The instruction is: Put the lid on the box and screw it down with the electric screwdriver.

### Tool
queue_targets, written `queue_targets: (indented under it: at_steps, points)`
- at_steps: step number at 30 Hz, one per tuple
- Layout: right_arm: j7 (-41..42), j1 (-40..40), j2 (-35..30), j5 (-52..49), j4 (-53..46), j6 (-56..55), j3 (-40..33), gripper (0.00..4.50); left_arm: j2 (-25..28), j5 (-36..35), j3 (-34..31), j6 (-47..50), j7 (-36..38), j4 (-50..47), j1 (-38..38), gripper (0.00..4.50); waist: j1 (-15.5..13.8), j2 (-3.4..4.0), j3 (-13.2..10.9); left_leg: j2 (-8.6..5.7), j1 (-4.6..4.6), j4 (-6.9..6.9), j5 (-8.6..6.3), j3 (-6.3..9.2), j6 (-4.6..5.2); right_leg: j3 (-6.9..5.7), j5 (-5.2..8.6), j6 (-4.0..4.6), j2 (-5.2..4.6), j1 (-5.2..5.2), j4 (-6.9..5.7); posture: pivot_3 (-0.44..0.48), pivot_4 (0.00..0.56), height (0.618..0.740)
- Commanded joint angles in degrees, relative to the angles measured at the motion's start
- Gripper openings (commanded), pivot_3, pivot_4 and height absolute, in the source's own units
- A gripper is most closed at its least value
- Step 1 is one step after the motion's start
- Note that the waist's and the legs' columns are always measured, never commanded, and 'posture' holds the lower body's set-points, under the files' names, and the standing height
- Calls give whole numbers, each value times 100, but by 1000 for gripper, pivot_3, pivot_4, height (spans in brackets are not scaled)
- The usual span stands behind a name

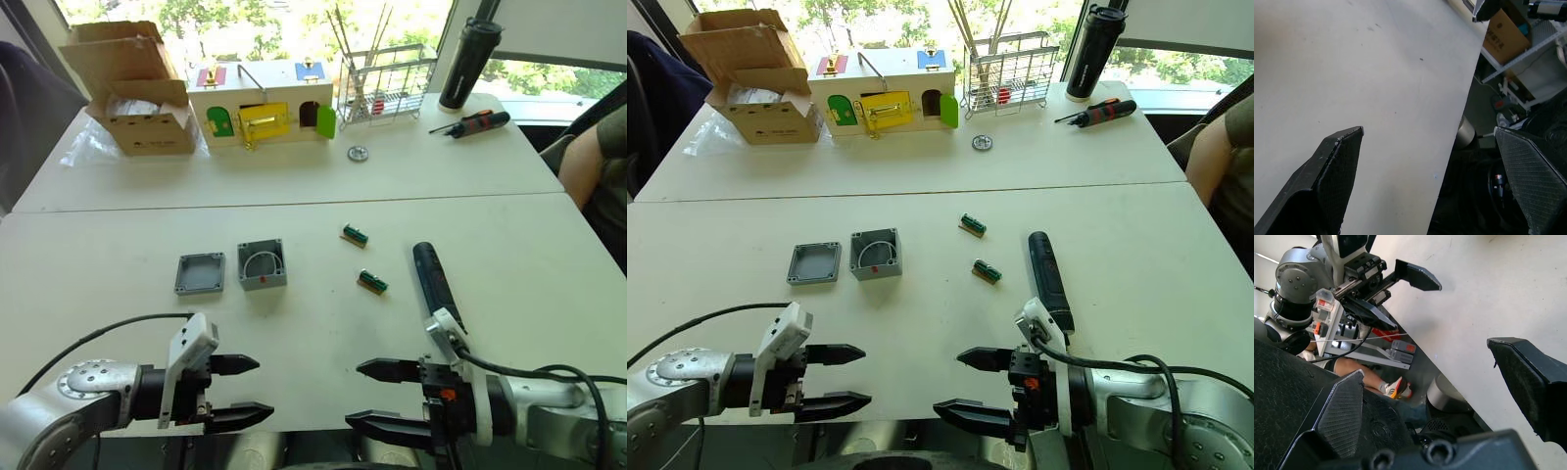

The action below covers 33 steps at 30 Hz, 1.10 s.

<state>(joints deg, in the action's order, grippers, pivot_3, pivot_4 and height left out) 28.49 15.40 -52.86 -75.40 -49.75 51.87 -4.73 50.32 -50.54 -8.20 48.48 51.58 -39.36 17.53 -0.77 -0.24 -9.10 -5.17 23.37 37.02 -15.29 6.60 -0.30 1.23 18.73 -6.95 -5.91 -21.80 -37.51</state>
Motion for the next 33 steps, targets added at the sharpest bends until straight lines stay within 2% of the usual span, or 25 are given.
queue_targets:
  at_steps: [1, 18, 23, 26, 28, 33]
  points:
    - [1, -46, 23, -56, -158, -99, 41, 4500, 30, -129, -134, 15, 19, -44, 24, 4409, 2, 0, 0, 0, 0, 0, 0, 0, 0, 0, 0, 0, 0, 0, 0, 0, 150, 740]
    - [-196, -498, 98, -28, 32, -160, 36, 4500, 48, -138, -199, -34, 31, 90, -57, 4409, 0, 0, 0, 0, 0, 0, 0, 0, 0, 0, 0, 0, 0, 0, 2, 0, 150, 740]
    - [-283, -942, -85, -198, 239, -106, -169, 4500, 598, 343, -260, -113, 263, 425, -338, 4409, -4, 0, 0, 0, 0, -1, 0, 0, 0, -2, 0, 0, 0, -2, 2, 0, 150, 740]
    - [-542, -1576, -275, -666, 534, -25, -320, 4500, 1360, 830, -11, -145, 589, 889, -1156, 4409, -3, 1, -1, 0, 0, 0, 0, 0, 0, -3, -2, 3, 1, -5, 2, 0, 150, 740]
    - [-821, -2137, -394, -758, 675, 118, -204, 4500, 1649, 1013, 253, -281, 966, 1302, -2129, 4409, -3, 1, -4, 0, 0, 2, 1, 1, -1, -5, -4, 8, 2, -9, 2, 0, 150, 740]
    - [-1049, -3073, -181, 32, 610, 146, 334, 4500, 1754, 2040, 1637, -477, 1784, 2188, -4526, 4409, 18, -6, -8, -3, 14, -6, 4, -2, -6, -7, -9, 4, 3, -29, 15, 0, 150, 740]
